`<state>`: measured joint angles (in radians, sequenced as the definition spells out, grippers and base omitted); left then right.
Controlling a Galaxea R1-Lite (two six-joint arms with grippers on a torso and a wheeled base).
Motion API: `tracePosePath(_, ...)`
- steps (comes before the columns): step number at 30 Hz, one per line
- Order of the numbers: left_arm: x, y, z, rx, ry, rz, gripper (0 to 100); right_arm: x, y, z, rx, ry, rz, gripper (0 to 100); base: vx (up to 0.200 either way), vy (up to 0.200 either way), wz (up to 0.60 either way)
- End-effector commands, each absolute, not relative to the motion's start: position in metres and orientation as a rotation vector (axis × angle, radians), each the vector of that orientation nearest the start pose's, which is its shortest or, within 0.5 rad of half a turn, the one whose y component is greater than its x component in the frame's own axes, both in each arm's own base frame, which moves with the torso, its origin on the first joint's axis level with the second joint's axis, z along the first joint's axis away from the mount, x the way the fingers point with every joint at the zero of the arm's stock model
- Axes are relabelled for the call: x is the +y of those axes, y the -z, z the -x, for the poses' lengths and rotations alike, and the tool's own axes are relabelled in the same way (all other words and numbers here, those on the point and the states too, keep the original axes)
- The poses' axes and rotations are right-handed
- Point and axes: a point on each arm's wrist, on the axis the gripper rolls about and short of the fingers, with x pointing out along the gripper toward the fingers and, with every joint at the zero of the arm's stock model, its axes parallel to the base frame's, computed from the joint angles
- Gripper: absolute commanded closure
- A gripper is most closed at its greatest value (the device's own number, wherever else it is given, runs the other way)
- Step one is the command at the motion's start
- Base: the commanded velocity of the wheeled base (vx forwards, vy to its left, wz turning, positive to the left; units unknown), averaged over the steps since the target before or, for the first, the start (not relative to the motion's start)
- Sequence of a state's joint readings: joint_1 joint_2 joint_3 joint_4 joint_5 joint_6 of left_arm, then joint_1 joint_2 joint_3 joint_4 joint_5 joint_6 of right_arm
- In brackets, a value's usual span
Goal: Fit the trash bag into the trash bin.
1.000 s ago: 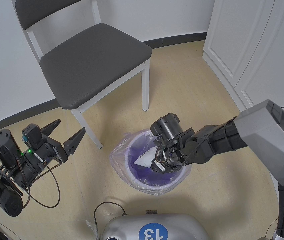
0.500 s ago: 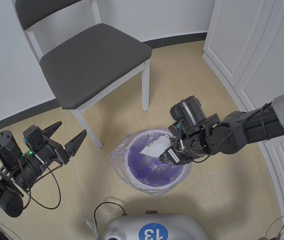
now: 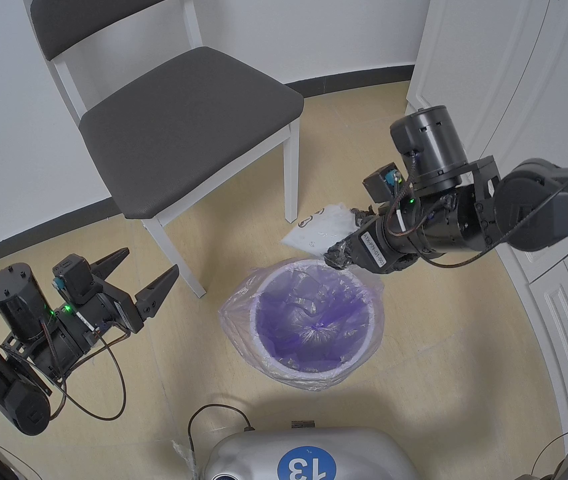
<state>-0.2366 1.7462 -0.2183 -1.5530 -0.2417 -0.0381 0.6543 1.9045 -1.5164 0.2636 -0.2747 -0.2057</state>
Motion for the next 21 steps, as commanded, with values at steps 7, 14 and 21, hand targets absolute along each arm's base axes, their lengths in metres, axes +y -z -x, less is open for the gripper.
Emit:
tracePosePath(7, -0.056, -0.129, -0.232, -0.040, 0.456, 0.033, 0, 0.232, -0.186, -0.311, 0.769, -0.570, 0.546, 100, 0.000, 0.000, 0.00)
tracePosePath(14, -0.052, -0.132, -0.233, -0.054, 0.438, 0.029, 0, 0.253, -0.154, -0.319, 0.823, -0.610, 0.603, 100, 0.000, 0.000, 0.00)
tracePosePath(21, -0.049, -0.132, -0.234, -0.055, 0.424, 0.029, 0, 0.248, -0.138, -0.330, 0.870, -0.596, 0.625, 100, 0.000, 0.000, 0.00)
